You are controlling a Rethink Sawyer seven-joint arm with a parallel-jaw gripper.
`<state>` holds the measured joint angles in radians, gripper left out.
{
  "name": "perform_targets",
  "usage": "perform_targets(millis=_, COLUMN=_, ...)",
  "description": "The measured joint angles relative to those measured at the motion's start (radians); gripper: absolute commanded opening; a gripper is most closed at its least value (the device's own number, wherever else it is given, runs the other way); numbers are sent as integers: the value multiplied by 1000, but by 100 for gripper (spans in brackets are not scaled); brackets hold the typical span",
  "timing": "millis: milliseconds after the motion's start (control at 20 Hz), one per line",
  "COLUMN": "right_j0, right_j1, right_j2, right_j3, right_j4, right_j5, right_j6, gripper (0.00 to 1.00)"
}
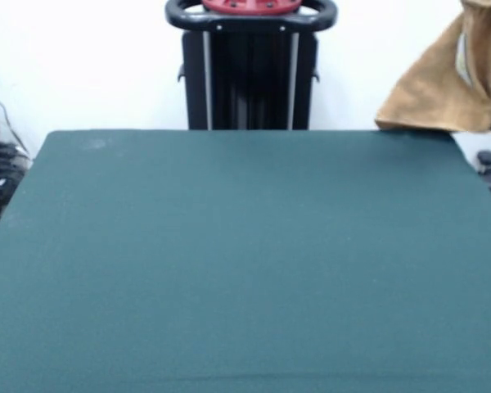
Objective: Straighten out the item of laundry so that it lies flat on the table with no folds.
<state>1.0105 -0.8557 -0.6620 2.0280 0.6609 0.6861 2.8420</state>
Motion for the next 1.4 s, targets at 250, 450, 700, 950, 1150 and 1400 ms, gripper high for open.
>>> perform_targets(millis=250, right_j0=-86, right_j1=-1, right_j2=68, right_j3=1, right_j4=33, right_j5=-17, right_j6=0, gripper=0)
perform_targets(millis=450, right_j0=-144, right_j1=3, right_j2=118, right_j3=2, right_j4=38, right_j5=-54, right_j6=0, gripper=0)
perform_targets(millis=700, right_j0=-328, right_j1=6, right_j2=235, right_j3=3, right_j4=20, right_j5=-177, right_j6=-1, gripper=0)
perform_targets(millis=950, right_j0=-526, right_j1=47, right_j2=313, right_j3=-18, right_j4=-95, right_j5=-326, right_j6=-7, gripper=0)
perform_targets(millis=1150, right_j0=-701, right_j1=117, right_j2=351, right_j3=-89, right_j4=-270, right_j5=-411, right_j6=-22, gripper=0)
perform_targets(millis=1400, right_j0=-835, right_j1=165, right_j2=391, right_j3=-172, right_j4=-405, right_j5=-412, right_j6=-22, gripper=0)
